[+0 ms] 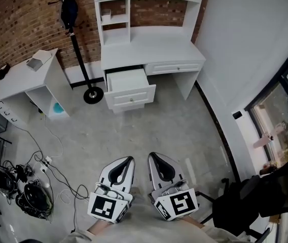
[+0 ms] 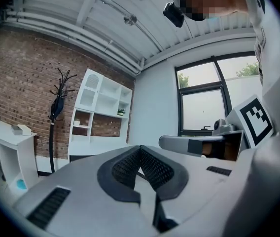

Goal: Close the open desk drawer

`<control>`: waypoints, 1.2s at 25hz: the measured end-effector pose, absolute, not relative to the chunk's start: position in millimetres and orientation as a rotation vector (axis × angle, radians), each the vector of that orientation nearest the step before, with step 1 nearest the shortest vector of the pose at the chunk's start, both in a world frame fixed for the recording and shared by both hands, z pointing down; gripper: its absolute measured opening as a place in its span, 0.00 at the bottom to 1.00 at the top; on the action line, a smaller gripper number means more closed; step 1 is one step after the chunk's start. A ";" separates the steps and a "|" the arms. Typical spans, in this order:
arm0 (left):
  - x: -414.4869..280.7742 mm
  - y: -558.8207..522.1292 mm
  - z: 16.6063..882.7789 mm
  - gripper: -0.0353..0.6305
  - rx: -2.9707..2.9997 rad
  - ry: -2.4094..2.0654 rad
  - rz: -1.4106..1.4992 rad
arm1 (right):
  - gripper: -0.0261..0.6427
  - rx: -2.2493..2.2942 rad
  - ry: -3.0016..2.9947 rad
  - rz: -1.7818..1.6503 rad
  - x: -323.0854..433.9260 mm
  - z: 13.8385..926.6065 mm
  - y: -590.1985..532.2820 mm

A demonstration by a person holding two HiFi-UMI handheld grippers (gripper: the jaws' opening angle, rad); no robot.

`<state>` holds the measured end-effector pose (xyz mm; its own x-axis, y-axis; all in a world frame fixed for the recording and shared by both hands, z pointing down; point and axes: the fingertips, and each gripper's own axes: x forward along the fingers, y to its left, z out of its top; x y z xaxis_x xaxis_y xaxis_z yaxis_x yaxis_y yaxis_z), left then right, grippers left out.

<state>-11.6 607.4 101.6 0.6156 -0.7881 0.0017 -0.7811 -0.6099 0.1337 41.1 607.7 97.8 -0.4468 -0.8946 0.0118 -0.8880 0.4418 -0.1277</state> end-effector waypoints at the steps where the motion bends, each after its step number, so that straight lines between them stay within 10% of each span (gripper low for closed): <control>1: -16.8 601.5 102.6 0.08 2.713 -1.316 -0.088 | 0.08 -1.623 2.610 -0.177 35.0 97.4 602.0; 30: -23.4 393.0 111.1 0.08 2.554 -1.527 -0.196 | 0.08 -1.324 2.855 -0.126 18.7 100.6 374.7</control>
